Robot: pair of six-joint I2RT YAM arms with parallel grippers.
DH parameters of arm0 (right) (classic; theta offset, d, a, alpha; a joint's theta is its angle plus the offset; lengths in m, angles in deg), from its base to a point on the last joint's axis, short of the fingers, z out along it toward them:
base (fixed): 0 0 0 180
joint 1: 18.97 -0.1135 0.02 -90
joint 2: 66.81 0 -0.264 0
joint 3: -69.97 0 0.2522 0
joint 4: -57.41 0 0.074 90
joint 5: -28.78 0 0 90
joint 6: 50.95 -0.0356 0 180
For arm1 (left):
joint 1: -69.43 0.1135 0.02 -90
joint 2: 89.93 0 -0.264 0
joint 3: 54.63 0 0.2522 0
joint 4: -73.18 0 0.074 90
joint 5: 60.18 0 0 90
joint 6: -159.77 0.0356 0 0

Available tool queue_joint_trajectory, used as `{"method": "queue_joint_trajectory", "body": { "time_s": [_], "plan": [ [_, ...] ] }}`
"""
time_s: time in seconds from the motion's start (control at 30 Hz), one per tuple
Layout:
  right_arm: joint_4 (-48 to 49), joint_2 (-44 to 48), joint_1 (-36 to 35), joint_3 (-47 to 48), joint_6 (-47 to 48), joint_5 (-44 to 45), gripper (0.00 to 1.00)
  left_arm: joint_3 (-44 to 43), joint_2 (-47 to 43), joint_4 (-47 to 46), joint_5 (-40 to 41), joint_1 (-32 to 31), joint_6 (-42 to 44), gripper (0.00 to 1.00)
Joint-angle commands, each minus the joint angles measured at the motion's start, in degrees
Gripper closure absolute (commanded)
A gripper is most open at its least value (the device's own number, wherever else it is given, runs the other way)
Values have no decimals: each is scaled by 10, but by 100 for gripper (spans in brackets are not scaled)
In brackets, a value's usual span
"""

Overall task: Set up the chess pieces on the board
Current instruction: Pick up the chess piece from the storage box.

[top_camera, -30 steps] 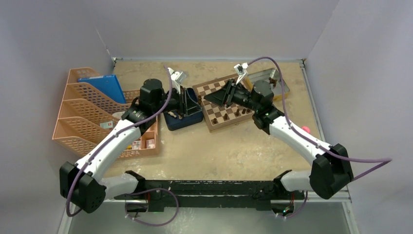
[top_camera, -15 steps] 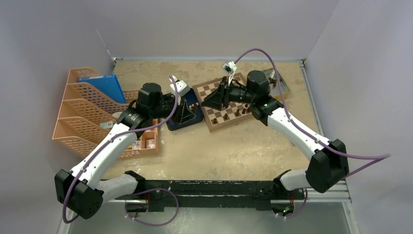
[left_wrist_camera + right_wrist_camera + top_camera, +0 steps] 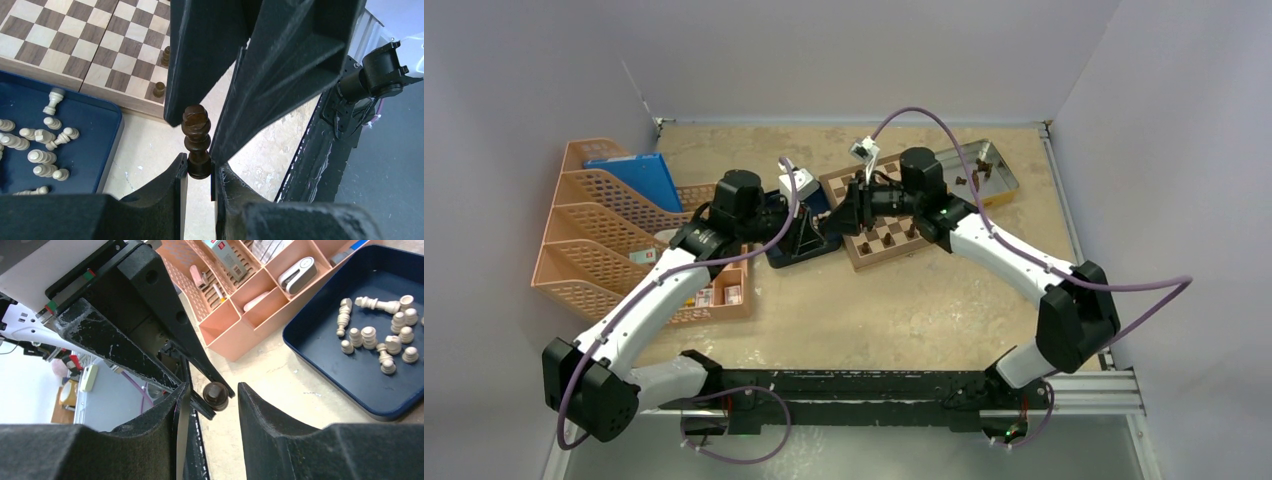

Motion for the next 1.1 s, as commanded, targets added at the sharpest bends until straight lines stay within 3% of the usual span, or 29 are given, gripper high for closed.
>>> {"method": "queue_joint_trajectory", "body": {
  "time_s": [0.0,0.33,0.53,0.6,0.67,1.07],
  "plan": [
    [0,1,-12,36,5,11,58,-10,-2,-10,-18,1,18,100],
    [-23,11,-12,39,26,66,79,-12,-9,4,14,1,15,100],
    [-19,44,-12,9,27,179,83,-23,-14,22,76,1,-11,63],
    [-15,66,-13,-6,25,230,84,-25,-17,28,80,1,-18,42],
    [-10,86,-12,-24,21,272,84,-25,-20,32,78,1,-24,33],
    [-1,192,-12,-128,18,592,84,20,-78,45,140,2,-100,16]
  ]
}}
